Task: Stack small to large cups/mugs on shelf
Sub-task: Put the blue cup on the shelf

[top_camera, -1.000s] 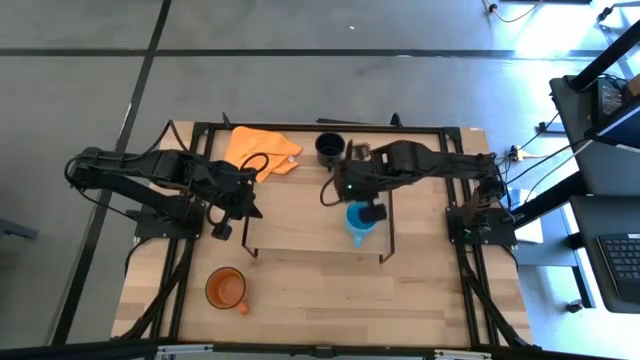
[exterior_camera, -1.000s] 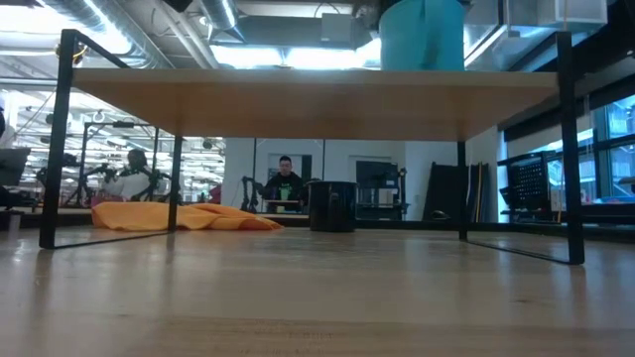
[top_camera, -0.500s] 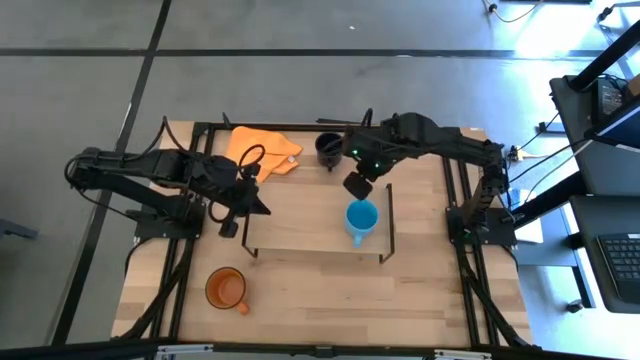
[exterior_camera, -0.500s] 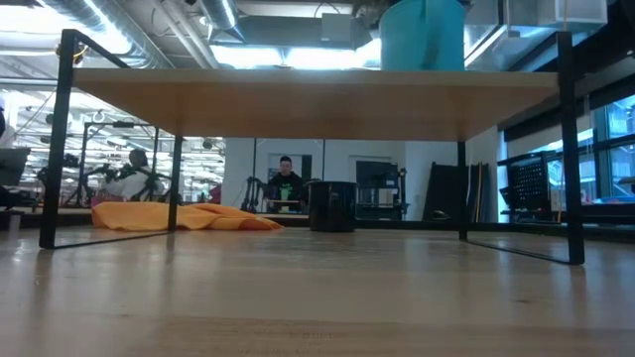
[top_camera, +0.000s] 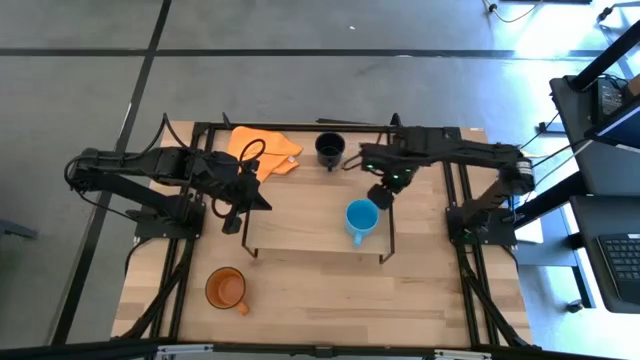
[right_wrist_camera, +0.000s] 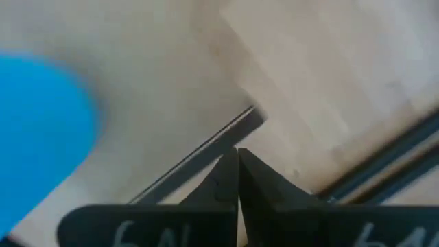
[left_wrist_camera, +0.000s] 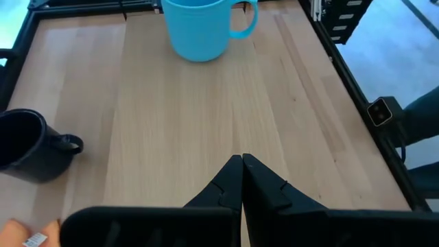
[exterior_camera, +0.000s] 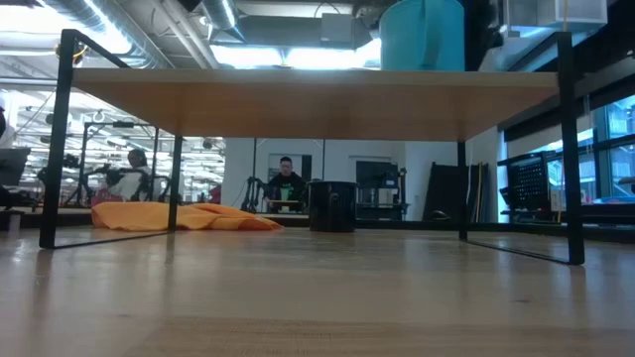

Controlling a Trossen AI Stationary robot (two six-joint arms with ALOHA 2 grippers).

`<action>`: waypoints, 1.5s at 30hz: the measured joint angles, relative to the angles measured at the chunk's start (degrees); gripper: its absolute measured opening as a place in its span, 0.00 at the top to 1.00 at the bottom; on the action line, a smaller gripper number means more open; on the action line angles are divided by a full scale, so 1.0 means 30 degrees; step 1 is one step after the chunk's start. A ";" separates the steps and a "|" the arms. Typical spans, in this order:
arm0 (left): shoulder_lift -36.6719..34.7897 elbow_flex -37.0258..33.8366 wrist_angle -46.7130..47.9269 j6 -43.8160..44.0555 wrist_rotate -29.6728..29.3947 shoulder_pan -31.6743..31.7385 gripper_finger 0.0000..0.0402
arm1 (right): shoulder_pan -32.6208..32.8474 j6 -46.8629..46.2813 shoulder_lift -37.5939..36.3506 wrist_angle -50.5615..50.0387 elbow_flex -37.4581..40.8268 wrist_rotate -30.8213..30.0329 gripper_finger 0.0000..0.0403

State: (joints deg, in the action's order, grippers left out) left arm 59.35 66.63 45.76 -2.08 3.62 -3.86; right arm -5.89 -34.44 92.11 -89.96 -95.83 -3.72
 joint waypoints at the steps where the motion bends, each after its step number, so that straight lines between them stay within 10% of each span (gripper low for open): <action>1: 0.0000 0.0000 0.0000 -0.0001 0.0007 0.0000 1.00 | 0.0222 0.0000 -0.0602 0.0106 -0.0007 0.0057 0.99; 15: 0.0533 -0.0007 -0.2635 -0.1849 0.0252 0.1698 1.00 | 0.5819 -0.2173 -0.3747 0.3866 0.1612 -0.0775 0.99; 45: 0.8126 -0.0015 -1.0522 -0.1191 0.4210 0.2586 1.00 | 0.6614 -0.2434 -0.2923 0.6874 0.3665 -0.2424 0.99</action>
State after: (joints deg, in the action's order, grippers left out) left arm 83.73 66.59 14.19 -5.66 16.25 3.90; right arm 13.95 -41.74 83.34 -69.34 -84.84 -10.99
